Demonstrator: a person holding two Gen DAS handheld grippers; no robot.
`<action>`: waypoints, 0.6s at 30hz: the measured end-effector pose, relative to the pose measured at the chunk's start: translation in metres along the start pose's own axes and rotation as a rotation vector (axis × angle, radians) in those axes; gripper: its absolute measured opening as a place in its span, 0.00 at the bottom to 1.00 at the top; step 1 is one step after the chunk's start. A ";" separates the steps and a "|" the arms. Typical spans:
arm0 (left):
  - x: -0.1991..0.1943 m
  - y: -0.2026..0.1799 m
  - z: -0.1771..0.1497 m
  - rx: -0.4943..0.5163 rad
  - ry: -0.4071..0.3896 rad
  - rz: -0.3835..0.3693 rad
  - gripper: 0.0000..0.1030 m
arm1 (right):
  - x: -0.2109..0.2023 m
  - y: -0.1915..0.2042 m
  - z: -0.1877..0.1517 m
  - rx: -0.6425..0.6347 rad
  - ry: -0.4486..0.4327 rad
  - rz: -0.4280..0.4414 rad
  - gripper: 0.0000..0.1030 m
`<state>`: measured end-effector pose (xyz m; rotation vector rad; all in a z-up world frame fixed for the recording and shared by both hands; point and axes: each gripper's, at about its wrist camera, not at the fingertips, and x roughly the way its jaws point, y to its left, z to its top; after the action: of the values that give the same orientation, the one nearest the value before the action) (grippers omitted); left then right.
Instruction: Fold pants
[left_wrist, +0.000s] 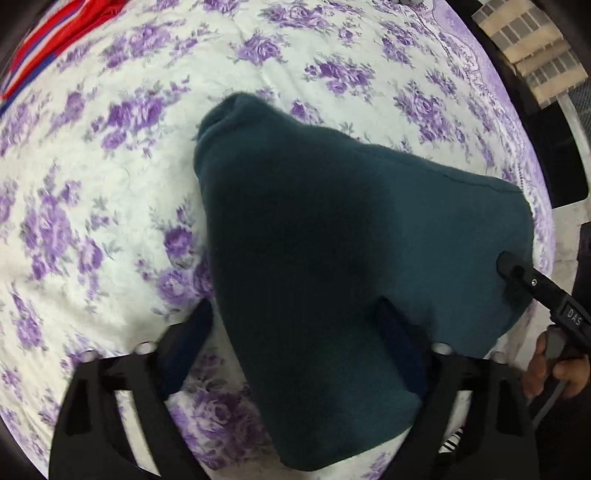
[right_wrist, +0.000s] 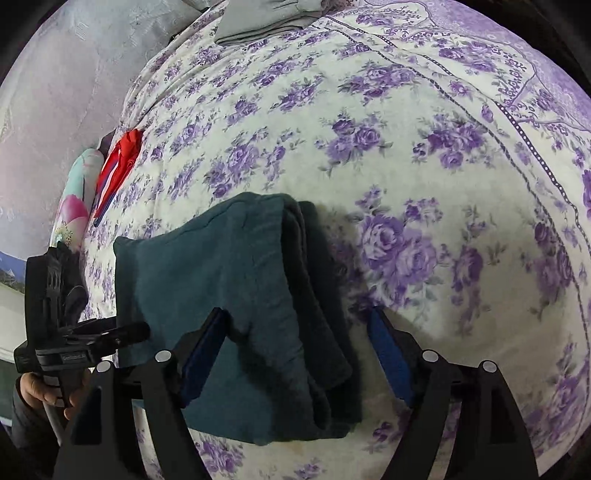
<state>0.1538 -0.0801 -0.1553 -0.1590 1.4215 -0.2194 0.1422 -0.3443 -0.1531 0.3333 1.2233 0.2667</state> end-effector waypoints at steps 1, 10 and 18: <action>-0.003 -0.003 0.002 0.009 -0.009 -0.003 0.49 | 0.002 0.003 0.000 -0.008 0.013 0.013 0.58; -0.021 -0.025 0.001 0.121 -0.095 0.069 0.14 | -0.001 0.021 -0.005 -0.046 0.006 -0.011 0.28; -0.017 -0.003 -0.003 0.016 -0.010 -0.074 0.55 | 0.009 0.026 -0.010 -0.066 0.025 -0.070 0.57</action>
<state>0.1487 -0.0788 -0.1391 -0.1990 1.4051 -0.2902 0.1350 -0.3156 -0.1534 0.2300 1.2457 0.2516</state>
